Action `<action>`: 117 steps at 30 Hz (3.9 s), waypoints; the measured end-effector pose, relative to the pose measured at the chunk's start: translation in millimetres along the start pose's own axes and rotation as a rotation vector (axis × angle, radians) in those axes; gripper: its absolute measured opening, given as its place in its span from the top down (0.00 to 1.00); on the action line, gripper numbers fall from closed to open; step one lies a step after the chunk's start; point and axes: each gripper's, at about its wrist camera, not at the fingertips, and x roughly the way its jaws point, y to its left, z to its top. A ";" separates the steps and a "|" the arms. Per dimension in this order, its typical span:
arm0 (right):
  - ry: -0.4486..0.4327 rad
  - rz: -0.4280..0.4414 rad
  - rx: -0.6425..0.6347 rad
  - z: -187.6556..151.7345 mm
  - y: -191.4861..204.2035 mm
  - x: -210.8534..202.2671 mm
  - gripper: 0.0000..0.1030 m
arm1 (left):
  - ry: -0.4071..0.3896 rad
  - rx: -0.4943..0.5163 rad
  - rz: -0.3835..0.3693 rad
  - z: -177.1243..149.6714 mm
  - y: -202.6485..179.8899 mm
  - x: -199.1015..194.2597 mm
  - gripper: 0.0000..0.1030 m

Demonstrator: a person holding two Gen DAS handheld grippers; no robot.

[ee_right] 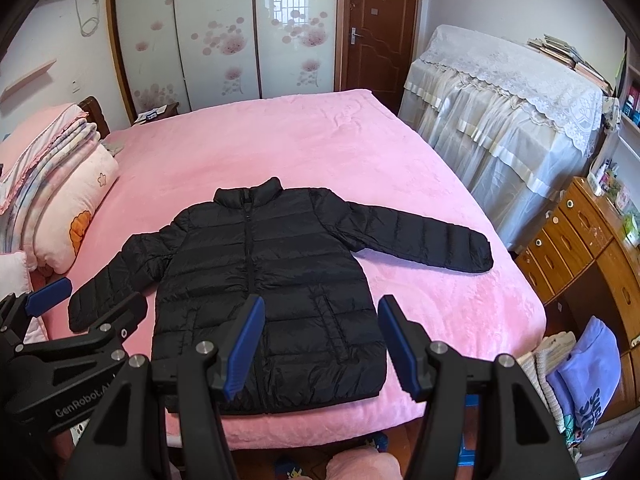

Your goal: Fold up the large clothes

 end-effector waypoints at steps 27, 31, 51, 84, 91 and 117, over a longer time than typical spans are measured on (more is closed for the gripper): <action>0.048 0.126 0.155 98.1 -166.9 148.9 0.42 | -0.064 0.124 0.127 140.6 -145.9 90.2 0.06; 0.108 0.100 0.217 96.2 -227.5 194.8 0.42 | -0.042 0.131 0.052 175.8 -200.1 130.7 0.06; 0.316 -0.022 0.592 15.8 -460.7 405.5 0.42 | 0.208 0.247 -0.064 182.6 -382.3 362.8 0.06; 0.203 0.125 0.598 42.0 -439.1 401.8 0.91 | 0.270 0.256 -0.037 184.7 -383.5 370.1 0.06; 0.099 0.168 0.520 80.7 -404.5 355.5 0.91 | 0.242 0.241 -0.038 198.0 -362.6 339.4 0.06; 0.179 0.424 0.060 108.3 -62.8 427.4 0.91 | 0.295 -0.197 -0.048 177.4 -59.7 393.4 0.06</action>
